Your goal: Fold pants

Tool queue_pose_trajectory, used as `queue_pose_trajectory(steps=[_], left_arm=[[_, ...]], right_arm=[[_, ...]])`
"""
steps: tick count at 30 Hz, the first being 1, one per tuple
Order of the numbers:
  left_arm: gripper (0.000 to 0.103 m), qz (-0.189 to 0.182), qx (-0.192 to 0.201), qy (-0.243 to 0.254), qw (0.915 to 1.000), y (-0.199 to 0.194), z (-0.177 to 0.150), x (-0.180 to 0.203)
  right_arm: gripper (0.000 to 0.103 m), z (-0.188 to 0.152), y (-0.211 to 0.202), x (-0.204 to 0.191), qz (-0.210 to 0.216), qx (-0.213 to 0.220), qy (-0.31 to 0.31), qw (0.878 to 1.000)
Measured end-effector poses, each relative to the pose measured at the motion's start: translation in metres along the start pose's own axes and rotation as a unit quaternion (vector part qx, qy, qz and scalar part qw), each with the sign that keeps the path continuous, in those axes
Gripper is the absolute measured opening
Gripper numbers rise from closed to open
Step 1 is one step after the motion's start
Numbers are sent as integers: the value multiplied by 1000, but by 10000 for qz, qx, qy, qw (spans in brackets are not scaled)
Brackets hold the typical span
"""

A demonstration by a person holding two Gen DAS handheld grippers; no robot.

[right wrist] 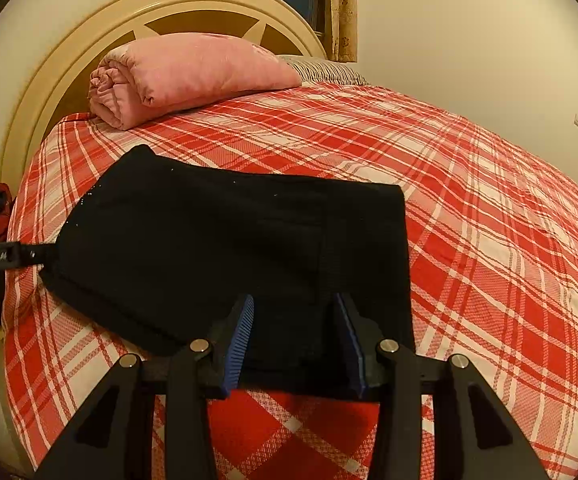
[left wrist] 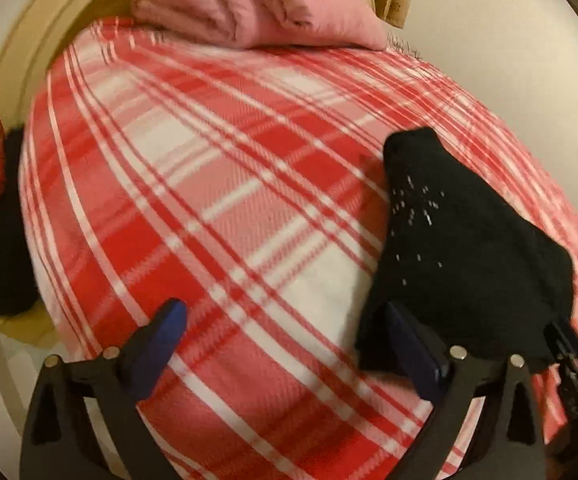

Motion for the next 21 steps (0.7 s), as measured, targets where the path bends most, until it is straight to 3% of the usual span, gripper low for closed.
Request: queue_pose_trajectory(steps=[5, 10, 15, 19, 21], left_arm=[[101, 533, 162, 479, 9973, -6, 6, 10], [101, 556, 44, 282, 9980, -9, 0, 0], [98, 766, 212, 699, 9944, -17, -13, 16], [95, 579, 182, 823, 9948, -22, -26, 26], [95, 368, 145, 855, 9956, -26, -32, 32]], right_arm=[[44, 0, 0, 0, -15, 6, -13, 10000], [46, 1, -1, -4, -113, -12, -119, 9999], [49, -3, -13, -12, -620, -40, -269, 9977], [58, -14, -26, -16, -767, -142, -258, 9966], [62, -26, -28, -18, -687, -498, -180, 9962]])
Point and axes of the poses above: each gripper's, at about its wrist camera, not at the fingertips, and y roughly the way its jaws point, x to its right, z to its top, the point moved 6 cm from there along y, roughly the way its jaws point, and after that the axes turned 9 degrees about -z, right-handed, at the moved point
